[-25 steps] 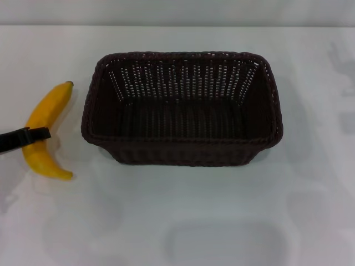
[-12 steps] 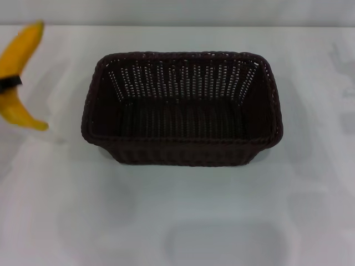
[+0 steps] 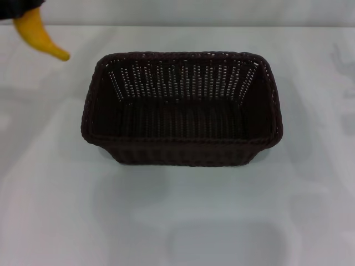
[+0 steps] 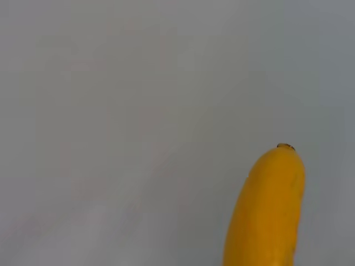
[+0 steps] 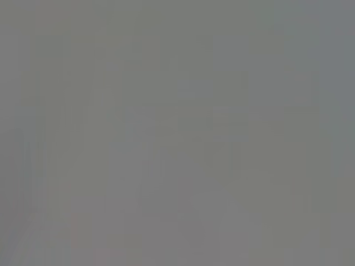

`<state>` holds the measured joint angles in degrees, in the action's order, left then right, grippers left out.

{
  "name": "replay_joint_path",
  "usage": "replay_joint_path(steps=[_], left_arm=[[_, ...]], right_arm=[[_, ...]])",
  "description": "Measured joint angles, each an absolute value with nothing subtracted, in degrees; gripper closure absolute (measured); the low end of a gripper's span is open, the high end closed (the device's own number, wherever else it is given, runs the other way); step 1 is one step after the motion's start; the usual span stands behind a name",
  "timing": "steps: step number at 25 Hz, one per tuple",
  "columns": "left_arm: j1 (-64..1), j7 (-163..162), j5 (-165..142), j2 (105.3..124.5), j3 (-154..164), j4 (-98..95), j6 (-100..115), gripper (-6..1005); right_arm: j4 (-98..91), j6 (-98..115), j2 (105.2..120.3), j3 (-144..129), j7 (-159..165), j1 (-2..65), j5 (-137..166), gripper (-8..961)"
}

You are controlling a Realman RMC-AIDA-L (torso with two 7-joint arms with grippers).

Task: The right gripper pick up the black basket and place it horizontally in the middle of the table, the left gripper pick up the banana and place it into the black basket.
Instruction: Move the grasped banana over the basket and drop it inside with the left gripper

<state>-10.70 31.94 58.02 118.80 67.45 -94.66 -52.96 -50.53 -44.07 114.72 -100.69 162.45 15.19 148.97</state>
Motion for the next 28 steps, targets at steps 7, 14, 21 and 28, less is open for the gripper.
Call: replay_joint_path(steps=[7, 14, 21, 28], left_arm=[[-10.8, 40.9, 68.4, 118.98, 68.6, -93.1, -53.5, 431], [-10.7, 43.8, 71.1, 119.05, 73.1, -89.9, -53.7, 418], [-12.0, 50.8, 79.4, 119.09, 75.9, -82.2, -54.0, 406], [-12.7, 56.9, 86.4, 119.10, 78.3, -76.5, -54.2, 394]], right_arm=[[-50.8, -44.1, 114.78, -100.8, 162.6, 15.2, 149.0, 261], [-51.0, -44.2, 114.78, -101.3, 162.5, 15.1, 149.0, 261], [-51.0, -44.4, 114.78, -102.2, 162.5, 15.2, 149.0, 261], [-51.1, -44.5, 114.78, -102.9, 162.5, 15.1, 149.0, 261]])
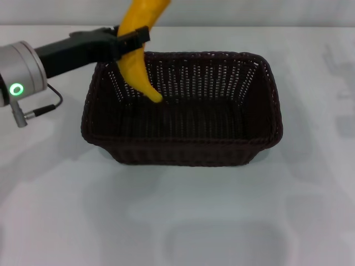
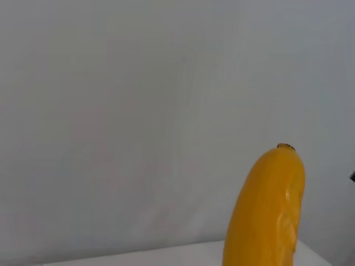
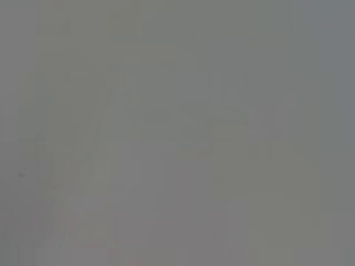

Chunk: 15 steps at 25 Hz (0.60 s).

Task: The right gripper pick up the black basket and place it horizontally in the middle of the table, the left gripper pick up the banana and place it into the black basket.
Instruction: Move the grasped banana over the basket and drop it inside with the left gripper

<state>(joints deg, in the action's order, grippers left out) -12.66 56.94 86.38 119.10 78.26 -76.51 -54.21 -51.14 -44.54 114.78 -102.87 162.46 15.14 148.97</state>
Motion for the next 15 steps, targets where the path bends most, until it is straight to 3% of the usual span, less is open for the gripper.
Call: replay_joint_path(steps=[15], left_arm=[[-13.8, 58.1, 87.8, 119.09, 81.0, -74.6, -54.3, 368]], right_arm=[[-51.2, -45.0, 114.87, -103.1, 162.5, 15.1, 149.0, 261]])
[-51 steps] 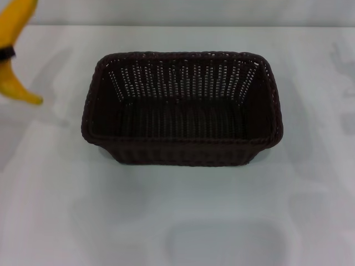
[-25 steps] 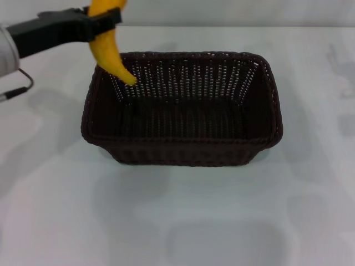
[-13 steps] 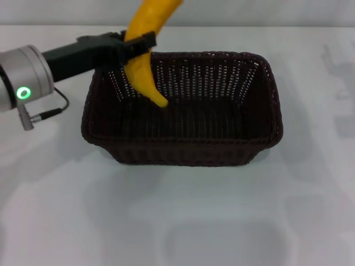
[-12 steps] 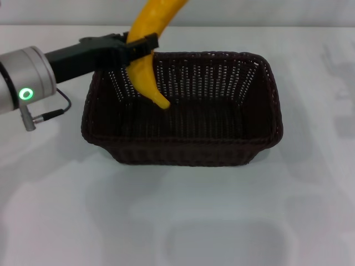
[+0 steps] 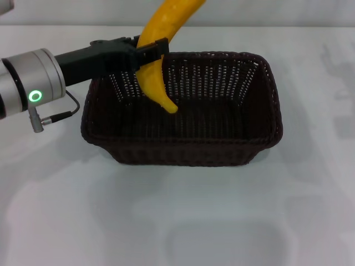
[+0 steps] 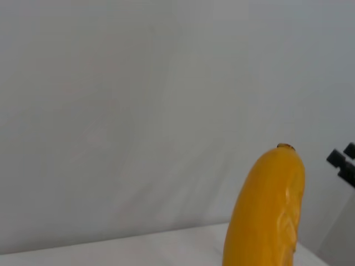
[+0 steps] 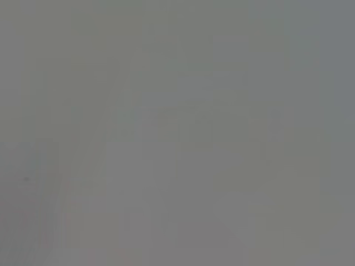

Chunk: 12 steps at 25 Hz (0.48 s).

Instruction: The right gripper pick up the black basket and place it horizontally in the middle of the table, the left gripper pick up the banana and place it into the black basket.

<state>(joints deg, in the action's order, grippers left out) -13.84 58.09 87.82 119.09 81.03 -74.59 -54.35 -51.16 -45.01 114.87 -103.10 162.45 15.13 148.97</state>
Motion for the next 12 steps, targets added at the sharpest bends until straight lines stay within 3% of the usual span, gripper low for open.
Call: replay_joint_path(steps=[10, 12], left_arm=[[-13.7, 60.6, 92.5, 119.12, 80.1, -72.8, -55.1, 350], [-13.7, 60.7, 92.5, 119.11, 80.0, -72.7, -55.1, 261]], right_arm=[[-51.2, -45.0, 114.87, -103.1, 162.5, 15.1, 149.0, 261], [-51.2, -45.0, 114.87, -103.2, 162.5, 15.1, 149.0, 261]])
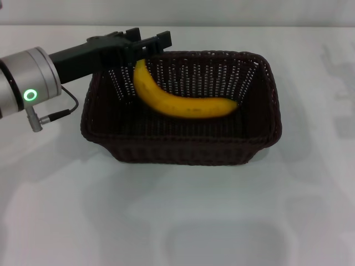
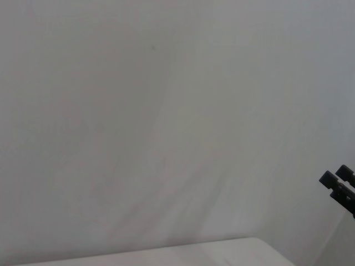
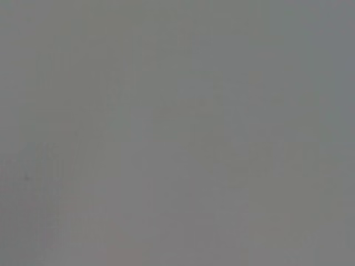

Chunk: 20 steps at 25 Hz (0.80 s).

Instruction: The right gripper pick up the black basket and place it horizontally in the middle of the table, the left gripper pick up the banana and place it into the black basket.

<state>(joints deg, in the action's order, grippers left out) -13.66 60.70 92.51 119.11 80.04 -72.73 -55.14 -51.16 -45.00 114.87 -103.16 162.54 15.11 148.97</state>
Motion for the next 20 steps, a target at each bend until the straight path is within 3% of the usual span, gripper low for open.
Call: replay_joint_path(steps=[3, 11, 20], left_arm=[[-13.0, 63.7, 93.3, 119.25, 79.8, -72.6, -53.9, 127], [-8.6, 79.1, 104.6, 119.41, 79.6, -72.9, -47.1, 123], [-2.6, 120.8, 137.0, 119.55, 80.7, -71.9, -45.9, 125]], right_arm=[[-51.2, -45.0, 114.86, -103.4, 162.6, 15.1, 149.0, 261], [-50.3, -45.0, 114.79, -103.6, 162.6, 15.2, 149.0, 261], [-48.2, -45.1, 114.85, -103.1, 162.6, 15.6, 147.3, 261]])
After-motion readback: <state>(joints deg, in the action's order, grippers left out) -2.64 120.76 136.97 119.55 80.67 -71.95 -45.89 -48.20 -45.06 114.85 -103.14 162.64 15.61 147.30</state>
